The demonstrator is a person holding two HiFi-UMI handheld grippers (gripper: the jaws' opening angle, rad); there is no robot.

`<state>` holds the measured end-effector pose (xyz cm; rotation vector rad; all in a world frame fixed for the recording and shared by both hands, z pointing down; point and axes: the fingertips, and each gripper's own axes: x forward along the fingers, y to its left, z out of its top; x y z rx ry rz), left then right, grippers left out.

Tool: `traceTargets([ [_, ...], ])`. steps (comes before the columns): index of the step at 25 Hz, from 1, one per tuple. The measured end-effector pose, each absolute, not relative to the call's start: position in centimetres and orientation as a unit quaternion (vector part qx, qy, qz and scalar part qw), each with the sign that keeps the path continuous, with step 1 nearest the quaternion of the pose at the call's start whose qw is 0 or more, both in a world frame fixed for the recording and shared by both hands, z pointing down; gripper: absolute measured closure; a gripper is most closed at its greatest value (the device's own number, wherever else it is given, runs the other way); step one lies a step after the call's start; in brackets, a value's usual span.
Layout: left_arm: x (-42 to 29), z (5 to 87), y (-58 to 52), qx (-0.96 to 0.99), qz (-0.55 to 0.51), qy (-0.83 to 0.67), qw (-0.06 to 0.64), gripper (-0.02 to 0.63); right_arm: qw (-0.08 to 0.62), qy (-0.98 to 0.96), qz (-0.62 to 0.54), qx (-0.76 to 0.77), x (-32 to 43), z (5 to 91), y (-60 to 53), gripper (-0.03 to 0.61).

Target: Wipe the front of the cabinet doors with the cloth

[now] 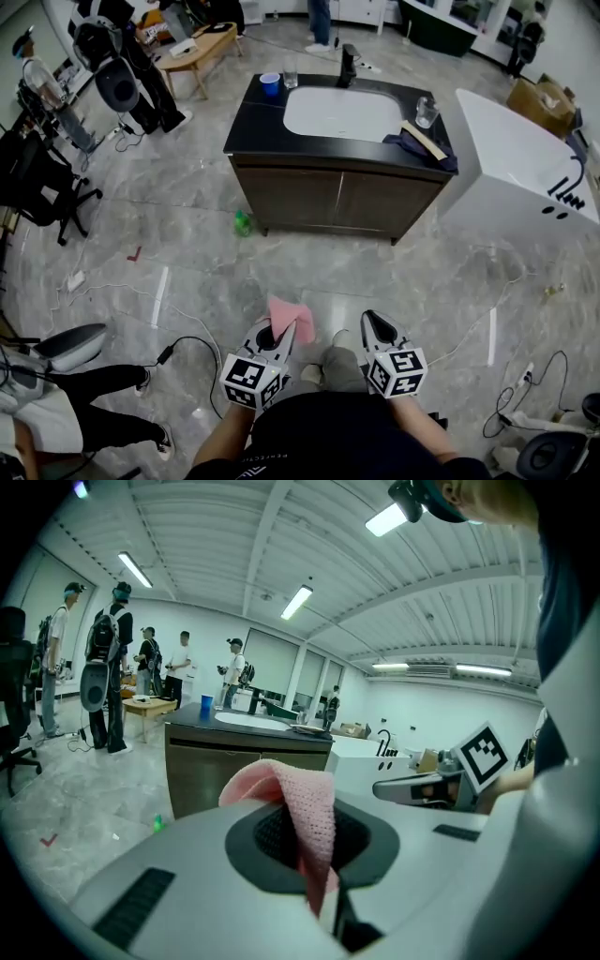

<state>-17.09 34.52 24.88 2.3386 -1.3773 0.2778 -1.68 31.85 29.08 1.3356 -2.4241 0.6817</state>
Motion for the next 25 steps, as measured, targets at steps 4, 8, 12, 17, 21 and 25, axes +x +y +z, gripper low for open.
traceTargets([
  [4,-16.4,24.9,31.9,0.833,0.101,-0.504,0.205,0.601,0.14,-0.853,0.224,0.449,-1.5,28.2,27.8,0.535],
  [8,-15.4,25.1,28.8,0.83,0.112,-0.507,0.204,0.601,0.138,-0.859,0.224,0.44,-0.8,28.0,24.5,0.535],
  [12,-14.2,24.6,25.9,0.825,0.107,-0.519,0.196,0.601,0.135,-0.863,0.228,0.43,0.1,28.3,21.8,0.535],
  [17,-12.9,24.5,23.2,0.82,0.108,-0.53,0.188,0.601,0.129,-0.871,0.228,0.415,0.7,28.8,18.9,0.535],
  [21,-12.4,24.7,22.0,0.814,0.112,-0.539,0.188,0.601,0.128,-0.876,0.236,0.401,0.5,29.5,17.7,0.535],
  [25,-12.6,25.1,21.6,0.806,0.119,-0.546,0.195,0.601,0.125,-0.876,0.244,0.397,0.5,29.8,16.9,0.535],
])
